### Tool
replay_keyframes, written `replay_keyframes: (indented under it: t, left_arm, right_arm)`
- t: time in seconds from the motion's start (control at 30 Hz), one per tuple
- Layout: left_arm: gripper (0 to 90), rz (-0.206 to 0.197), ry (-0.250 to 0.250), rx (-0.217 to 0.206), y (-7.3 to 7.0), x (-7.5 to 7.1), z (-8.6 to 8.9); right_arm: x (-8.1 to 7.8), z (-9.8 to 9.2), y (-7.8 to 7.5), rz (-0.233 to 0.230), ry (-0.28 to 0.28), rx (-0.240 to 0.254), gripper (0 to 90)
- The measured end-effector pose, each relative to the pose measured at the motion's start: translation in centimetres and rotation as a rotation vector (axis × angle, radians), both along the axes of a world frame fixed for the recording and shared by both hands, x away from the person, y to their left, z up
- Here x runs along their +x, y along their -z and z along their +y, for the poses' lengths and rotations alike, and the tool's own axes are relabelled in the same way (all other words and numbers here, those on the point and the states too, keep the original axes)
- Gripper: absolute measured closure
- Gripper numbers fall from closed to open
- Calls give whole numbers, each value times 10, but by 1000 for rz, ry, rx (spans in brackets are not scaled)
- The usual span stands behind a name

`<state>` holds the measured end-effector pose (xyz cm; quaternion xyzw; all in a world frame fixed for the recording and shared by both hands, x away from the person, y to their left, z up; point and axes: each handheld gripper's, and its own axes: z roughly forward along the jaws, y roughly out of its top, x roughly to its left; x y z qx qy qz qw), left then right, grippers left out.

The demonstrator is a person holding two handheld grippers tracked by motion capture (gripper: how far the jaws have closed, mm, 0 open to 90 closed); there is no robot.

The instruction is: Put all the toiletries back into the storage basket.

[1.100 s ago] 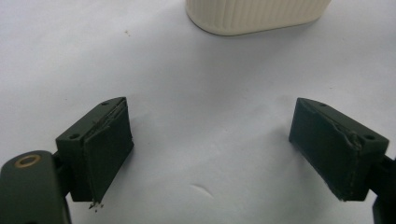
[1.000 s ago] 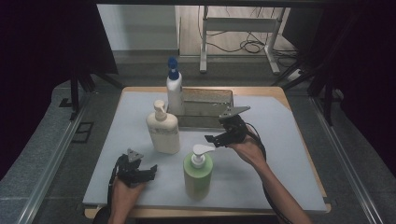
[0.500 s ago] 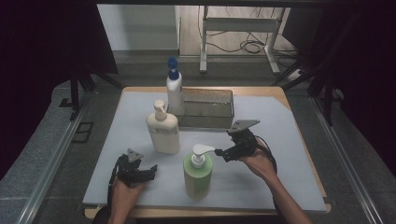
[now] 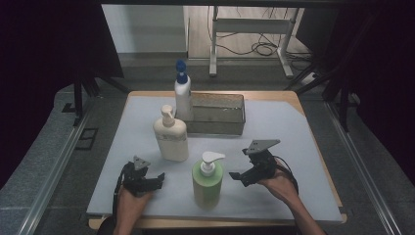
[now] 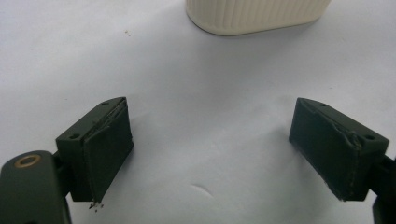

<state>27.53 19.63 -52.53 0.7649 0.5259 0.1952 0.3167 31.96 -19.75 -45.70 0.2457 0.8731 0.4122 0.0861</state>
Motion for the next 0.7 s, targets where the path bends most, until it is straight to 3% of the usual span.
replay_keyframes:
  t: [0.37,0.7]
  left_arm:
    - [126,1,2,3,0,0,0]
    - [126,1,3,5,0,0,0]
  right_arm:
    - [-26,1,0,23,-53,29,0]
    - [-50,24,-11,-5,-138,26,0]
